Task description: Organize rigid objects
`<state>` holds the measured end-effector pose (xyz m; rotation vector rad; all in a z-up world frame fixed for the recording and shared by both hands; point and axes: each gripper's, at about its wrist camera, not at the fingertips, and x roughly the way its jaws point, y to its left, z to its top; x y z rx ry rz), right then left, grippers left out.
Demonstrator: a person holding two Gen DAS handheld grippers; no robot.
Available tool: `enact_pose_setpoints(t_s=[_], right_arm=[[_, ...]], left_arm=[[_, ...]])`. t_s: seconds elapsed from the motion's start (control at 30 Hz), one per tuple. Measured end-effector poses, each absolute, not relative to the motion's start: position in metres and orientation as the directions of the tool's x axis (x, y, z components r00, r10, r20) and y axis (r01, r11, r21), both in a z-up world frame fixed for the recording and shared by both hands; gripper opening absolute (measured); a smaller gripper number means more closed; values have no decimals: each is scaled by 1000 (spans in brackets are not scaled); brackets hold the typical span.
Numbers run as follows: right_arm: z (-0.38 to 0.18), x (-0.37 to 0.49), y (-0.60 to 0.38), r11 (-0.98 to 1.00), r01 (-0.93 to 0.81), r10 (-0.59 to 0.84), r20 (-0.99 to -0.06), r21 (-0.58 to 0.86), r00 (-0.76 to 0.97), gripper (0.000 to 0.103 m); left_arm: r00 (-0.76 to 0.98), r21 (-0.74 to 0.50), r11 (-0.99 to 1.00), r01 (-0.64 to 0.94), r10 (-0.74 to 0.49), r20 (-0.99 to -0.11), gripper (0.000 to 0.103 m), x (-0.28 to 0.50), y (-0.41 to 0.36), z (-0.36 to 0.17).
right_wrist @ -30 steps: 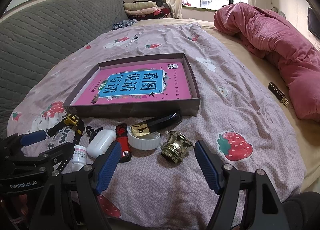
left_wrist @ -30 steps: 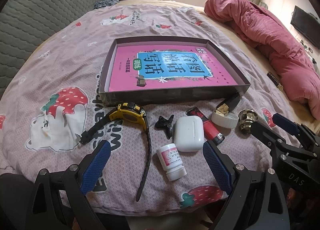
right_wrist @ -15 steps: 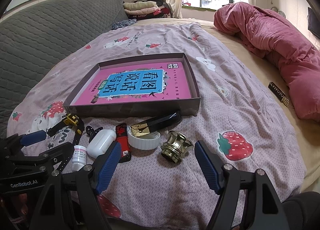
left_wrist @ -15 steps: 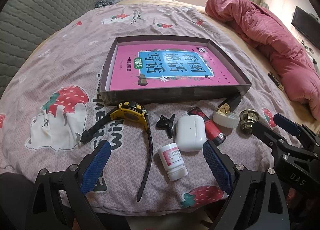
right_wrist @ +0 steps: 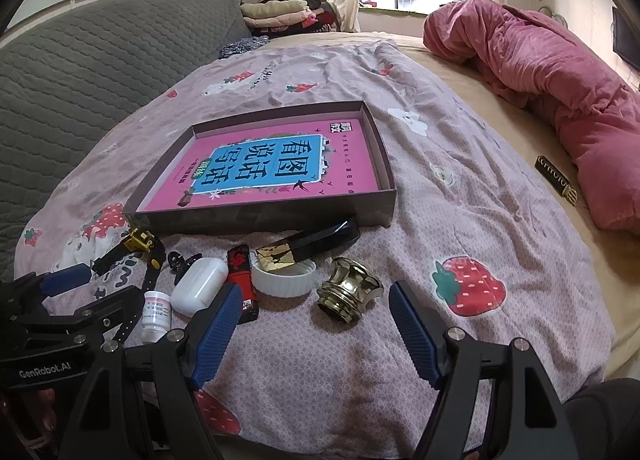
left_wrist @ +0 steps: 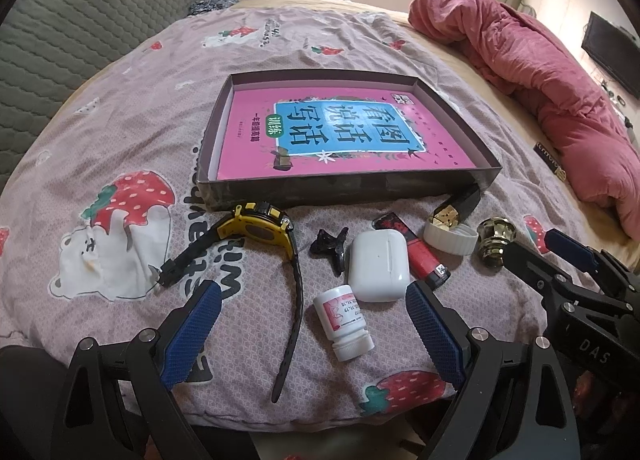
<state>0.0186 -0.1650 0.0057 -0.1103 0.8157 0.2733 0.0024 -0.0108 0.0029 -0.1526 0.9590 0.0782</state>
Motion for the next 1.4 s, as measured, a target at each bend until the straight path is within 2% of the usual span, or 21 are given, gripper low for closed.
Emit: enact_pose_setpoints(t_s=[0.47, 0.73, 1.1, 1.4], right_arm=[[2, 25, -175, 970, -241, 191, -752, 44, 631, 75], [2, 27, -177, 969, -238, 203, -752, 63, 627, 75], [-1, 32, -179, 967, -237, 222, -756, 92, 615, 75], [-2, 34, -179, 967, -232, 227, -759, 103, 610, 75]], left_arm=[[541, -166, 965, -202, -32, -840, 94, 6, 9, -8], [536, -166, 960, -224, -21, -844, 94, 12, 15, -10], [519, -278, 910, -308, -84, -850, 94, 38, 41, -19], [477, -260, 885, -387, -49, -877, 94, 57, 51, -30]])
